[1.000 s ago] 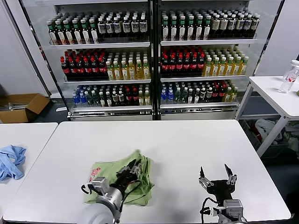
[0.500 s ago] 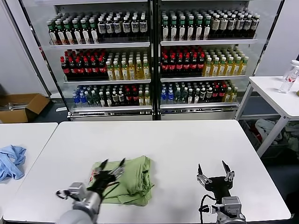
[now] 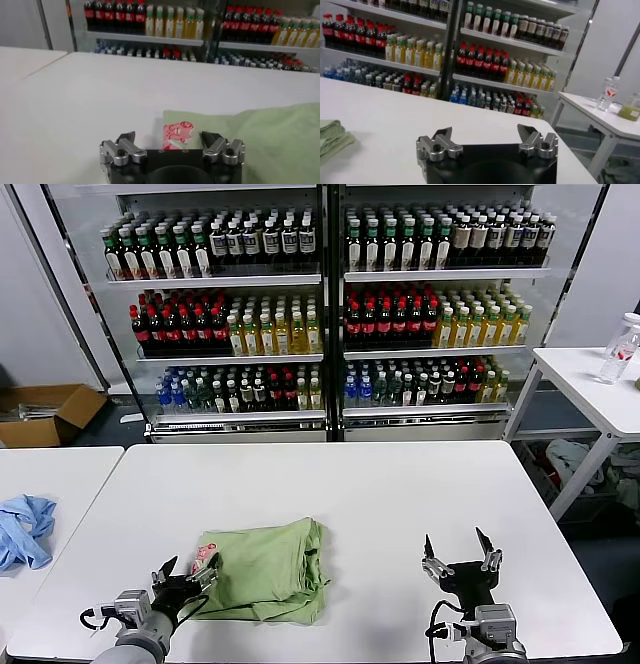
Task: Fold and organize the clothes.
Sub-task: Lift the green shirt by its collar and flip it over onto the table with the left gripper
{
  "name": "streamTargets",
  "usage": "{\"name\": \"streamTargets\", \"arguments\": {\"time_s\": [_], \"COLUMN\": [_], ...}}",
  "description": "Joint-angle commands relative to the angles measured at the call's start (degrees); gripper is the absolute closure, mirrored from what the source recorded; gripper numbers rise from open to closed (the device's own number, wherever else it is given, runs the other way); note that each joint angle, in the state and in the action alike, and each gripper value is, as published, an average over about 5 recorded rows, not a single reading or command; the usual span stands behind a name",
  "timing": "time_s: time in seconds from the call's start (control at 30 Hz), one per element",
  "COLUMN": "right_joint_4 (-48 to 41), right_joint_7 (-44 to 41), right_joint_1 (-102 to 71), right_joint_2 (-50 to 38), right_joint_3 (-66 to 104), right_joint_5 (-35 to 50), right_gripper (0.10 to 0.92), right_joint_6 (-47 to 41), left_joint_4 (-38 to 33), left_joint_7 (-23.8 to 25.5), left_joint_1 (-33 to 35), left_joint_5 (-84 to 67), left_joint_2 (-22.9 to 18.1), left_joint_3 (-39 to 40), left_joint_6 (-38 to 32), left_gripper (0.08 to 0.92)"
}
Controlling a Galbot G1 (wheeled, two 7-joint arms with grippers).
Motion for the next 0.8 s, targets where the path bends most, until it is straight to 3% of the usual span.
{"name": "streamTargets", "arguments": {"time_s": [0.03, 0.2, 0.8], "right_joint_4": [-0.3, -0.1, 0.0], "right_joint_7": [0.0, -0.1, -0.2], "right_joint_1": [0.1, -0.4, -1.1], "right_joint_2": [0.2, 0.5, 0.3], "right_joint_3": [0.0, -0.1, 0.3], "right_joint_5": [-0.1, -0.4, -0.8], "right_gripper": [0.202, 0.203, 0.203], "right_joint_6": [0.1, 0.2, 0.5], "left_joint_4": [2.6, 2.6, -0.9], "left_joint_7": [1.3, 2.0, 2.8], "left_joint_1": [0.9, 0.9, 1.2], "left_joint_5": [-1.7, -2.8, -3.6], "left_joint_2": [0.0, -0.6, -1.2], "left_joint_3": [-1.2, -0.6, -1.2], "left_joint_6": [1.2, 1.0, 0.0], "left_gripper": [0.177, 0.235, 0.752]}}
